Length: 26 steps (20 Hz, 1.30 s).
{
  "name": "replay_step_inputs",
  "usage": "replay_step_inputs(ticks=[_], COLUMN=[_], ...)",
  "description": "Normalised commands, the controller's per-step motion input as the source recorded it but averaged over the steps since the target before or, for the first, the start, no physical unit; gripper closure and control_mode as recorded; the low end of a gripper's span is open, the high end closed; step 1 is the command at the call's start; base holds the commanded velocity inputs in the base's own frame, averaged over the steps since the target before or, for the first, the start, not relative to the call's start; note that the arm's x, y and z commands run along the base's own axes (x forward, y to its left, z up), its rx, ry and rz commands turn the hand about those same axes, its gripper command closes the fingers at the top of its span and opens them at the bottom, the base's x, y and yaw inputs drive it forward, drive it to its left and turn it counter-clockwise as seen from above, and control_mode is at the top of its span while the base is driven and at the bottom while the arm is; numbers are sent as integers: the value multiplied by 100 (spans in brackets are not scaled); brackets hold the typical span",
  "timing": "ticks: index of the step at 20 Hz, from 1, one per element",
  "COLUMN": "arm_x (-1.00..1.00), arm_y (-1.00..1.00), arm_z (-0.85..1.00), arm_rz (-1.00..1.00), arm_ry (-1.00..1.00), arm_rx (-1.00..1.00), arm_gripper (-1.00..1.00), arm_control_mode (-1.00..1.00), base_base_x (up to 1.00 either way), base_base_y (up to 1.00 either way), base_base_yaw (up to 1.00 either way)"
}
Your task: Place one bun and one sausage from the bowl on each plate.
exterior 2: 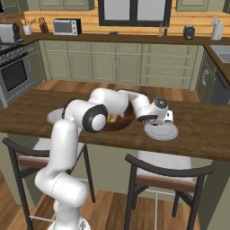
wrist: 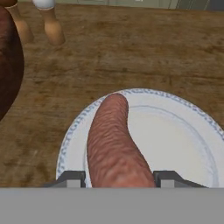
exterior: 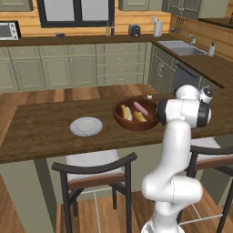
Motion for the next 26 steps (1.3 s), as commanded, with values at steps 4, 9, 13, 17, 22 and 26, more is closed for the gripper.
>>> replay_step_inputs(ticks=[4, 9, 13, 17, 22, 26], arm_x=[12, 18, 13, 0, 0, -4], arm_y=[0, 0, 0, 0, 0, 13], arm_z=[0, -5, -5, -1, 0, 2], arm_rz=[0, 0, 0, 0, 0, 0], arm_ry=[-8, 0, 0, 0, 0, 0], arm_rx=[0, 0, 0, 0, 0, -1], arm_gripper=[100, 100, 100, -100, -100, -100], arm_control_mode=[-100, -100, -100, -100, -100, -100], base_base_x=[0, 0, 0, 0, 0, 0], base_base_y=[0, 0, 0, 0, 0, 0], base_base_yaw=[0, 0, 0, 0, 0, 0])
